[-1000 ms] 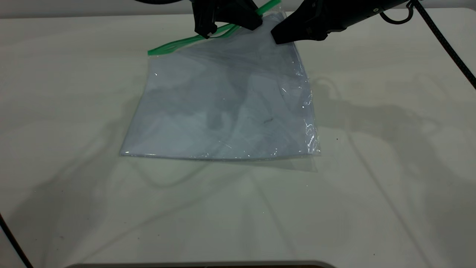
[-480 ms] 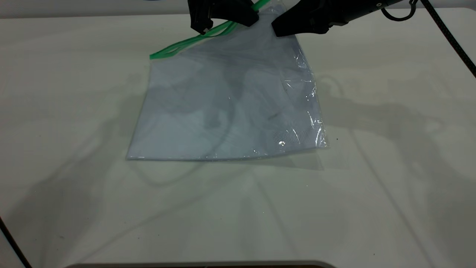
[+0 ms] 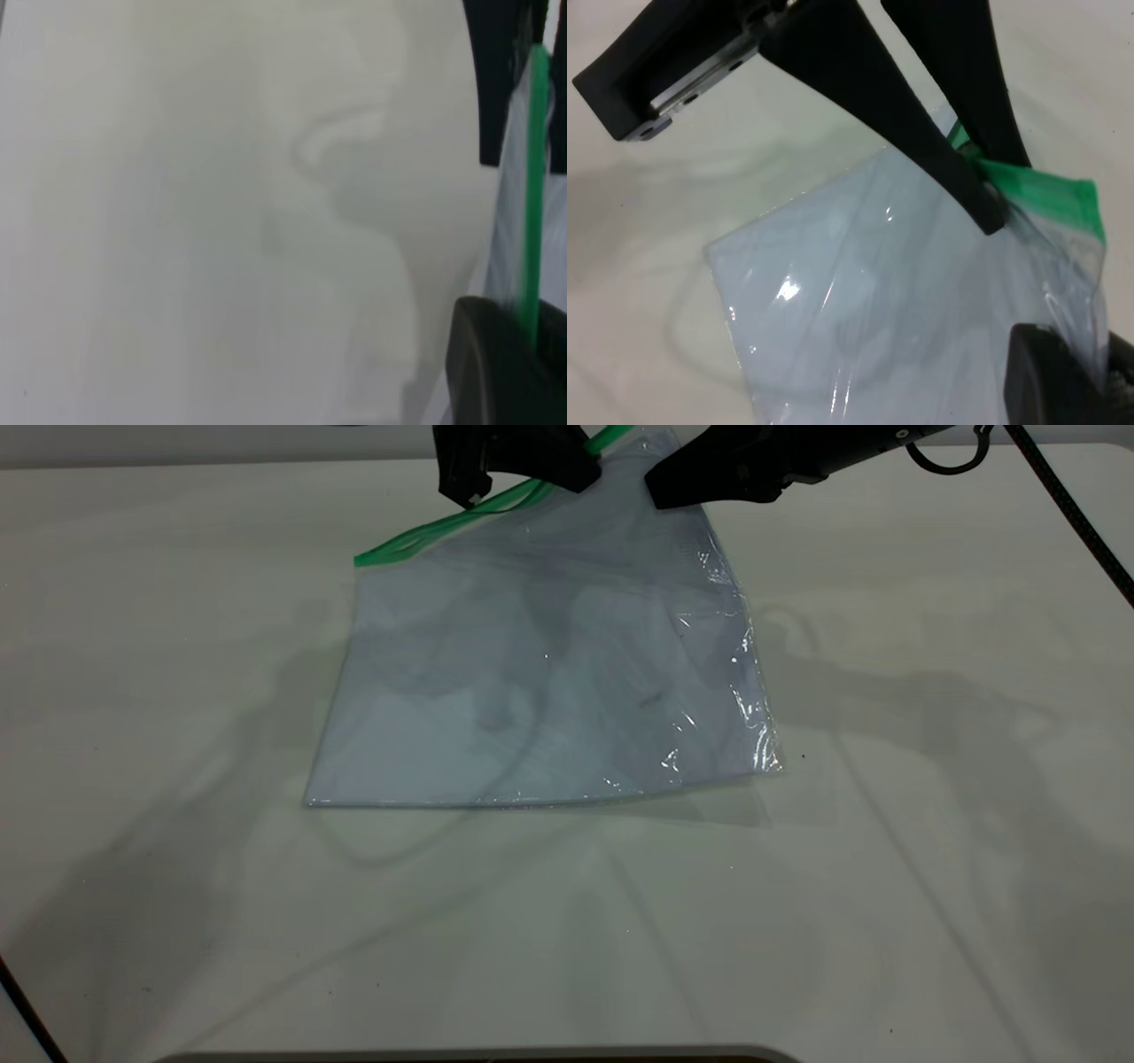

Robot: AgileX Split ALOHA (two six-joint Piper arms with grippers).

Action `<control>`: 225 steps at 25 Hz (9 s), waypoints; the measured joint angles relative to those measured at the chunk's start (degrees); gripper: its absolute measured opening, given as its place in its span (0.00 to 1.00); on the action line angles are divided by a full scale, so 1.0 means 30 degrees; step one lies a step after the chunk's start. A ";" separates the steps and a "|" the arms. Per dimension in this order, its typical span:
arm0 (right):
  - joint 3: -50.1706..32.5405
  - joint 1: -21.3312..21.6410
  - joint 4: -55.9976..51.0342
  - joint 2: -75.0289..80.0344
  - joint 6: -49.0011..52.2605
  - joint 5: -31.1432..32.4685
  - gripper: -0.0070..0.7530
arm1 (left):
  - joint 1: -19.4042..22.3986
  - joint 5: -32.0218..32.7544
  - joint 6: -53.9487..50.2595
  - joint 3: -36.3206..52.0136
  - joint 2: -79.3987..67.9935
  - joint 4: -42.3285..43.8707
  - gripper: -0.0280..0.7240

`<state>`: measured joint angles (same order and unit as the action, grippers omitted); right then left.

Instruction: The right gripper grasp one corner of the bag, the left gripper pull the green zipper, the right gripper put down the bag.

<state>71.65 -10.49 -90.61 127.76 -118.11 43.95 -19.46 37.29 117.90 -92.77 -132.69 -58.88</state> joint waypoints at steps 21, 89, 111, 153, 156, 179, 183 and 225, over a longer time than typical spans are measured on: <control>0.0000 0.0216 -0.0473 0.0000 0.0518 -0.0160 0.06 | 0.2155 0.0110 -0.0841 0.0000 -0.0432 0.2169 0.12; 0.0000 0.0604 0.1683 -0.0897 0.7193 -0.8343 0.82 | 0.5870 -0.1237 -1.3131 0.0000 0.1330 0.3550 0.73; -0.0034 0.0605 1.3748 -1.6490 2.2316 -0.2657 0.79 | 0.5870 0.7354 -3.4812 0.0000 1.8099 2.0199 0.73; -1.0788 0.0605 1.9645 -3.4916 3.0349 0.4919 0.79 | 0.4737 0.9872 -3.7889 1.9675 4.0145 1.8999 0.73; -1.1160 0.0605 2.1640 -3.5724 3.1685 0.5604 0.79 | 0.4737 0.9872 -3.8084 2.0377 4.0145 1.8999 0.73; -1.4667 0.0605 2.7918 -4.2876 3.4994 0.7044 0.79 | 0.4737 0.9158 -3.8148 2.1631 4.0145 1.8639 0.73; -1.4667 0.0605 2.7918 -4.2895 3.5009 0.7044 0.79 | 0.4737 0.9158 -3.8148 2.1631 4.0145 1.8639 0.73; -1.4667 0.0605 2.7918 -4.2895 3.5009 0.7044 0.79 | 0.6590 0.9233 -3.8562 2.1631 4.4590 1.8936 0.73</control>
<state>27.65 -8.68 -6.86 -0.93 -13.08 65.08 0.31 64.99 2.22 -27.88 1.08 -2.07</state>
